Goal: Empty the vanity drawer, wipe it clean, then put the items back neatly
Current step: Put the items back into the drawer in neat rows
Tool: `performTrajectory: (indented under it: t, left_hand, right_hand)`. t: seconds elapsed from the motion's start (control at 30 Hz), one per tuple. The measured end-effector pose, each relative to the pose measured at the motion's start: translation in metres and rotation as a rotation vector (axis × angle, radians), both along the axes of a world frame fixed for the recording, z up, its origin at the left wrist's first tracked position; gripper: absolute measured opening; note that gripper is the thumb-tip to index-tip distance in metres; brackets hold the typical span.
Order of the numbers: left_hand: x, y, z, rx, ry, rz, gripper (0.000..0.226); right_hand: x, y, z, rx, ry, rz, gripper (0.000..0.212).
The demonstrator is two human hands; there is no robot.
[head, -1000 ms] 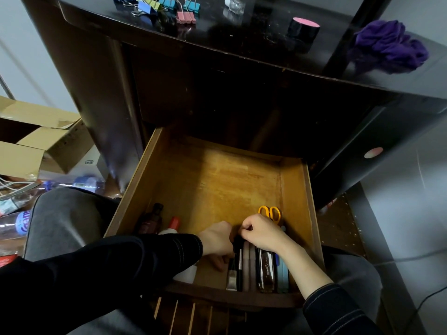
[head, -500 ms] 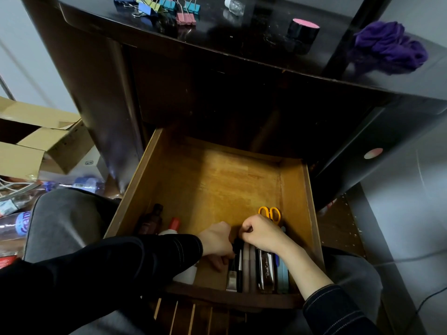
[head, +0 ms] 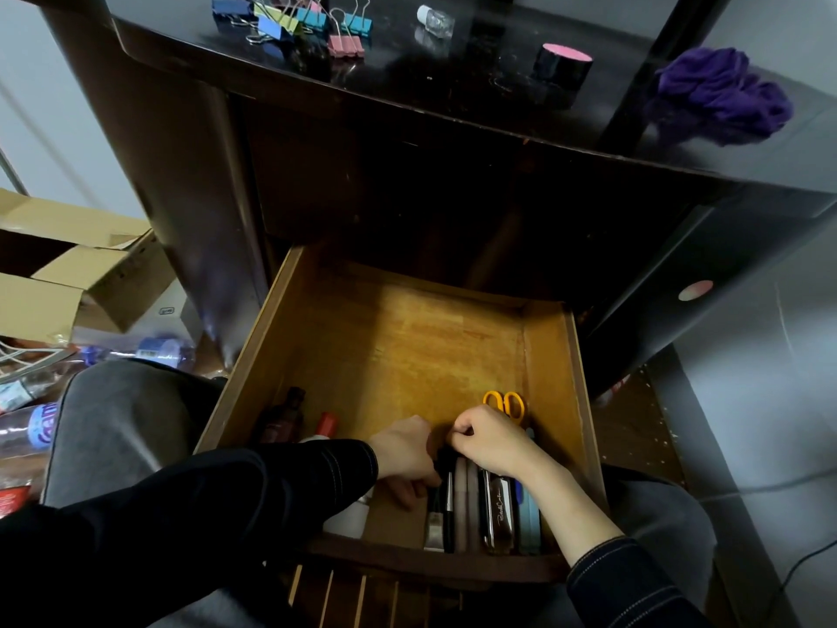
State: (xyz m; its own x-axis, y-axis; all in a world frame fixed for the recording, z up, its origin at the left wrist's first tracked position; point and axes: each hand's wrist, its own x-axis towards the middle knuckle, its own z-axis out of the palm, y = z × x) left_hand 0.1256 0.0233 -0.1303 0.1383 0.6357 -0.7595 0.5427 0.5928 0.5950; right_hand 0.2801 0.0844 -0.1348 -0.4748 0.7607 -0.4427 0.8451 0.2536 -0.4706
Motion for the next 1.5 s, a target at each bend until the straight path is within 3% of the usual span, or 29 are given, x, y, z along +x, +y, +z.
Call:
performTrajectory:
  t: [0.13,0.33,0.53,0.63,0.9,0.97,1.07,1.17,1.23,1.33,1.4,1.5]
  left_hand:
    - [-0.005,0.006,0.001,0.028,0.015,-0.015,0.030]
    - [-0.031,0.015,0.017,0.285,0.041,0.106,0.019]
    - [-0.057,0.005,0.059,0.554,-0.016,0.063,0.014]
    - [-0.073,0.000,0.099,0.767,-0.006,0.075,0.010]
    - [-0.108,-0.007,0.228,1.285,-0.012,0.171,0.011]
    - [-0.117,-0.005,0.254,1.411,0.048,0.215,0.010]
    - [-0.134,0.008,0.281,1.596,0.190,0.279,0.013]
    - [-0.157,0.033,0.293,1.721,0.510,0.330,0.006]
    - [-0.179,0.051,0.296,1.698,0.709,0.391,0.020]
    - [-0.208,0.069,0.301,1.446,0.617,0.452,0.051]
    - [-0.218,0.079,0.303,1.290,0.578,0.365,0.074]
    - [-0.216,0.092,0.301,1.205,0.724,0.245,0.090]
  right_hand:
    - [0.001,0.001,-0.002,0.021,0.003,-0.026,0.031]
    - [0.002,-0.003,0.010,0.075,-0.003,-0.079,0.021]
    - [-0.001,-0.018,0.066,0.187,0.047,-0.065,0.013]
    - [-0.011,-0.030,0.117,0.383,0.100,0.013,0.018]
    - [-0.048,-0.016,0.279,0.866,0.670,0.019,0.013]
    - [-0.060,0.007,0.298,0.866,0.637,-0.047,0.010]
    - [-0.073,0.043,0.307,0.796,0.393,-0.057,0.015]
    - [-0.085,0.064,0.307,0.759,0.240,0.041,0.020]
    - [-0.091,0.071,0.306,0.740,0.245,0.050,0.017]
    - [-0.094,0.079,0.305,0.707,0.299,0.029,0.012]
    - [-0.097,0.084,0.305,0.665,0.345,0.014,0.017]
    - [-0.107,0.091,0.308,0.597,0.400,0.007,0.028]
